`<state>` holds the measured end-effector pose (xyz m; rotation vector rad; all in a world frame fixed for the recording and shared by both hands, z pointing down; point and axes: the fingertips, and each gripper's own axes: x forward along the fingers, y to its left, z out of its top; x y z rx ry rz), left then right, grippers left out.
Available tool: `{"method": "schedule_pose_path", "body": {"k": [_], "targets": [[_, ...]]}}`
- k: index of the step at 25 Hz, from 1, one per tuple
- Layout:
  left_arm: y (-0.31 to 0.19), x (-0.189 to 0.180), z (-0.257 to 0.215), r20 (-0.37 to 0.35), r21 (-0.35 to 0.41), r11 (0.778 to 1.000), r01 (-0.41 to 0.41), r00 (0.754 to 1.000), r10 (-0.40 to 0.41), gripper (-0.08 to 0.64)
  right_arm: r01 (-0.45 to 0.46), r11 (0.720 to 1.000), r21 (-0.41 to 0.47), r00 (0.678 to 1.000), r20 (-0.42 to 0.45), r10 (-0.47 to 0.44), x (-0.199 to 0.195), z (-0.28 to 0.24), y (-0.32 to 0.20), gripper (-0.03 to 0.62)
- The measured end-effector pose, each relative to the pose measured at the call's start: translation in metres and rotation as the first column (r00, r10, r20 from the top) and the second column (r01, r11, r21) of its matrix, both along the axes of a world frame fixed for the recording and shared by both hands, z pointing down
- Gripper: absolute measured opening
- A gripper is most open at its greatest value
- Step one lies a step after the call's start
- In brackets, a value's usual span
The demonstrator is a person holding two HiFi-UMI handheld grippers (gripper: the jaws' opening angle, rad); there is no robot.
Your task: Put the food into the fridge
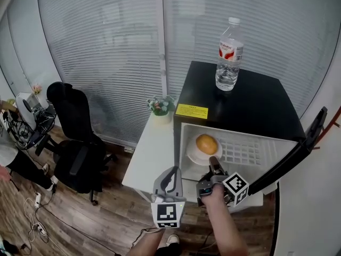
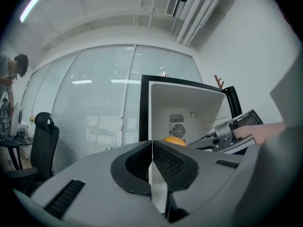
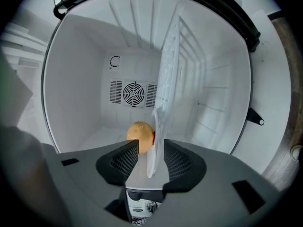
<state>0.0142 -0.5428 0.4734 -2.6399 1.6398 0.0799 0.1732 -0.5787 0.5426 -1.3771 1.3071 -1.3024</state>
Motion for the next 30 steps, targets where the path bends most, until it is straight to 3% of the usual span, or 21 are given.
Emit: {"method": "schedule_pose_path", "body": {"k": [8,11,14,16,19,21,25,26,28,30], "targets": [[0.011,0.008,-0.013,-0.01,0.015,1.0,-0.016,1.0,0.016,0.032,0.027,0.998,0.052,0.994,-0.104,-0.021,0.006,-0.018,0.032,0.158],[0.02,0.015,-0.019,-0.013,0.021,0.999,-0.025,1.0,0.026,0.032,0.047,0.996,0.08,0.976,-0.214,-0.029,0.01,-0.029,0.046,0.158],[0.028,0.022,-0.024,-0.014,0.027,0.999,-0.039,0.999,0.04,0.032,0.068,0.991,0.116,0.921,-0.388,-0.018,0.017,-0.044,0.058,0.158],[0.034,0.026,-0.027,-0.013,0.029,0.999,-0.044,0.999,0.045,0.032,0.086,0.985,0.148,0.852,-0.523,0.004,0.022,-0.058,0.066,0.158],[0.042,0.032,-0.033,-0.011,0.038,0.998,-0.051,0.999,0.051,0.032,0.128,0.973,0.19,0.698,-0.715,0.047,0.024,-0.08,0.08,0.138],[0.047,0.036,-0.036,-0.008,0.04,0.997,-0.059,0.998,0.059,0.032,0.151,0.966,0.21,0.563,-0.821,0.09,0.025,-0.096,0.089,0.123],[0.06,0.043,-0.038,0.01,0.02,0.997,-0.077,0.997,0.077,0.032,0.167,0.964,0.206,0.229,-0.959,0.165,0.024,-0.118,0.11,0.086],[0.062,0.045,-0.039,0.01,0.026,0.997,-0.079,0.997,0.078,0.032,0.172,0.964,0.203,0.174,-0.97,0.173,0.023,-0.121,0.114,0.066],[0.066,0.048,-0.044,0.005,0.055,0.995,-0.08,0.997,0.08,0.032,0.187,0.962,0.199,0.129,-0.976,0.177,0.021,-0.123,0.12,0.043],[0.069,0.05,-0.047,0.004,0.067,0.994,-0.082,0.997,0.082,0.032,0.196,0.96,0.201,0.122,-0.976,0.179,0.021,-0.124,0.125,0.035]]}}
